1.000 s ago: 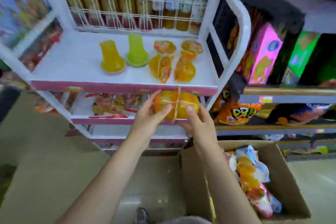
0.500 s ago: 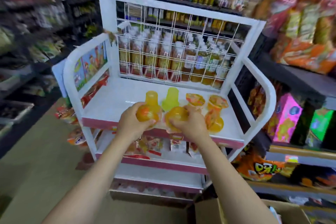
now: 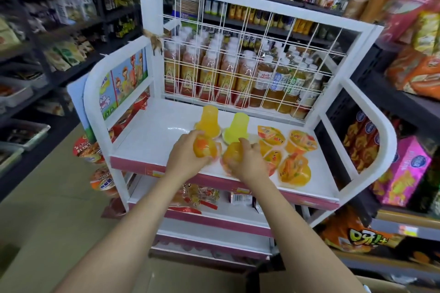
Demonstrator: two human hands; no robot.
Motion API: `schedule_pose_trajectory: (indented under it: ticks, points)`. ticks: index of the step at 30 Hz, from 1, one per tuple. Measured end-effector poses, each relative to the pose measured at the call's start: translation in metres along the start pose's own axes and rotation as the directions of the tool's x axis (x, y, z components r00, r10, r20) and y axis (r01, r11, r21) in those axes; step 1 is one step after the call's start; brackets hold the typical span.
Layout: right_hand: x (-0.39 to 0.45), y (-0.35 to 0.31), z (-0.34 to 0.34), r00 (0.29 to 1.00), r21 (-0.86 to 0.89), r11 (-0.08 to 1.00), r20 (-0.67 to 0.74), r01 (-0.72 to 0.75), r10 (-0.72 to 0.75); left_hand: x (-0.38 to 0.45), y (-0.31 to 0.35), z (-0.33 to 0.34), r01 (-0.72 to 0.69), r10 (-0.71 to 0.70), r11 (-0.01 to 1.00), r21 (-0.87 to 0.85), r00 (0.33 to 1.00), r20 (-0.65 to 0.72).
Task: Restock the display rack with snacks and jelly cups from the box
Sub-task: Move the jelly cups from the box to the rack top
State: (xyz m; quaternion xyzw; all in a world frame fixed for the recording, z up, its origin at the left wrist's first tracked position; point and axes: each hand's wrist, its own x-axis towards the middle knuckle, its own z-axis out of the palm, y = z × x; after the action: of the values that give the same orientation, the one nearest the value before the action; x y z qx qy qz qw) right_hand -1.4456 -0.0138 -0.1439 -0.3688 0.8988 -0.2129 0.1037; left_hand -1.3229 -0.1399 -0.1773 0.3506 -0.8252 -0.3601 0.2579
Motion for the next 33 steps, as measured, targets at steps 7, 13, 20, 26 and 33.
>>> schedule_pose_trajectory:
  ticks: [7, 13, 20, 26, 33]
  points:
    - [-0.006, 0.003, 0.001, 0.998, 0.080, 0.997, -0.058, 0.009, -0.004, -0.023, -0.005, -0.013, 0.100, -0.112, 0.969, -0.224, 0.993, -0.041]
    - [-0.012, 0.008, -0.006, 0.973, 0.300, 0.943, -0.215, 0.143, -0.079, -0.025, -0.013, -0.031, 0.098, -0.111, 0.979, -0.180, 0.992, -0.062]
    - [-0.002, 0.000, -0.024, 0.943, 0.353, 0.905, -0.308, 0.236, -0.126, -0.022, 0.005, 0.000, 0.101, -0.084, 0.957, -0.273, 0.994, 0.075]
    - [0.006, 0.004, -0.016, 0.965, 0.283, 0.928, -0.163, 0.243, -0.204, -0.016, 0.004, 0.009, 0.174, -0.086, 0.905, -0.388, 0.969, 0.234]
    - [0.004, 0.009, -0.016, 0.962, 0.204, 0.950, -0.185, 0.237, -0.200, -0.007, 0.018, 0.023, 0.158, -0.070, 0.903, -0.399, 0.972, 0.226]
